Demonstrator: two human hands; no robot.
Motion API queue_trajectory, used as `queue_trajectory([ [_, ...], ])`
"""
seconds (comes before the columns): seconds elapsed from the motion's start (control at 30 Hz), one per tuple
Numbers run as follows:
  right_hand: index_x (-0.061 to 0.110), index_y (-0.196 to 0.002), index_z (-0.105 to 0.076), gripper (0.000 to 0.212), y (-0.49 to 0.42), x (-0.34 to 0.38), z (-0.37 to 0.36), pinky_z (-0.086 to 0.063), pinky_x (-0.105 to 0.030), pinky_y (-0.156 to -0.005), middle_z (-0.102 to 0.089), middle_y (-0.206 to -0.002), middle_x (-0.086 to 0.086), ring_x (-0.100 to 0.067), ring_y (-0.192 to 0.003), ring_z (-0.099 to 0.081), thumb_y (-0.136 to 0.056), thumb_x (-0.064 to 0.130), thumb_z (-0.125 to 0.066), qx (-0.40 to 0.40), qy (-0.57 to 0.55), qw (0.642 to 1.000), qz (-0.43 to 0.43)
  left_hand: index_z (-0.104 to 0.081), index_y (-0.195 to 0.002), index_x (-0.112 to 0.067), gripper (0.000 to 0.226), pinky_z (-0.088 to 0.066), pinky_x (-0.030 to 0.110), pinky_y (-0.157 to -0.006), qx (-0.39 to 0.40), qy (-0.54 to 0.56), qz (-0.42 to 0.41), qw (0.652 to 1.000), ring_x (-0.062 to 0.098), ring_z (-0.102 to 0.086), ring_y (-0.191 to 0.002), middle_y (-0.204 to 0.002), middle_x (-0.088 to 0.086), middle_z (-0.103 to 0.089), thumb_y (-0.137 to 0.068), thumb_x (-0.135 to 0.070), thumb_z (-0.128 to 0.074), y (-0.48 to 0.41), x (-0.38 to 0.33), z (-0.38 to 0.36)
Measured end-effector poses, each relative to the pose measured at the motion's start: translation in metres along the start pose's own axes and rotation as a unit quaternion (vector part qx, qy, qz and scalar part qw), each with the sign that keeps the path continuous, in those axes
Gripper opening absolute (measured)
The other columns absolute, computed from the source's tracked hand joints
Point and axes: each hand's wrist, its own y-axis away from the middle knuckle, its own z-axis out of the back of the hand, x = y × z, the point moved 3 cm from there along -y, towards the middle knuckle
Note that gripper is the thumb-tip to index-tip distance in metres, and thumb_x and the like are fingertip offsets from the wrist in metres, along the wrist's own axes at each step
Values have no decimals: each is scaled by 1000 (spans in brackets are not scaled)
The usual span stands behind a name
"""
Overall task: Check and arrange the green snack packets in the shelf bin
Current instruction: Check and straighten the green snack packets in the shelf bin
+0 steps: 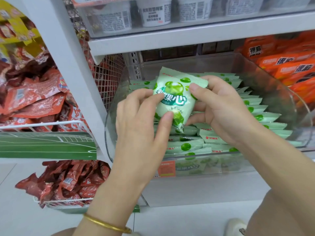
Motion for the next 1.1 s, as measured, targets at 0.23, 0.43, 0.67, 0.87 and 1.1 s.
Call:
queue_trajectory([
  [0.23, 7, -109, -53, 35, 3, 1, -11, -55, -31, -52, -65, -95, -11, -22, -74, -67, -82, 31, -51, 88, -45, 995, -10, -49, -134, -17, 62, -29, 20, -107, 43, 7, 22, 999, 8, -40, -126, -135, -5, -49, -80, -47, -56, -2, -2, -4],
  [0.43, 24, -111, -59, 37, -3, 2, 3, -50, -25, -64, -60, -93, 6, -2, -79, -59, -78, 41, -56, -38, 95, 994, 42, -65, -113, -28, 23, -44, 10, -83, 68, 271, 96, 955, -5, -59, -95, -100, -13, -67, -93, -21, -56, -5, -6, 4],
  [0.67, 7, -109, -59, 45, -4, 1, 1, -51, -23, -51, -72, -87, -3, -11, -66, -67, -68, 24, -65, -16, -14, 1000, -12, -53, -122, -25, 41, -58, 30, -72, 135, 419, 138, 887, 15, -69, -92, -105, -4, -72, -84, -18, -67, -3, -6, -6],
  [0.87, 11, -97, -58, 33, -2, 1, 1, -49, -20, -47, -72, -77, 1, -9, -60, -67, -66, 22, -66, -30, -23, 999, 5, -52, -124, -27, 49, -56, 25, -71, 132, 401, 130, 897, 15, -67, -95, -108, -5, -69, -83, -4, -67, -3, -4, -8],
  [1.1, 14, -88, -55, 14, -3, -2, 3, -50, -21, -48, -69, -67, 5, -7, -57, -63, -82, 26, -59, -41, 4, 999, -8, -51, -128, -26, 48, -57, 26, -74, 100, 399, 155, 898, 12, -67, -93, -112, -9, -65, -85, -8, -65, -3, -4, -4],
])
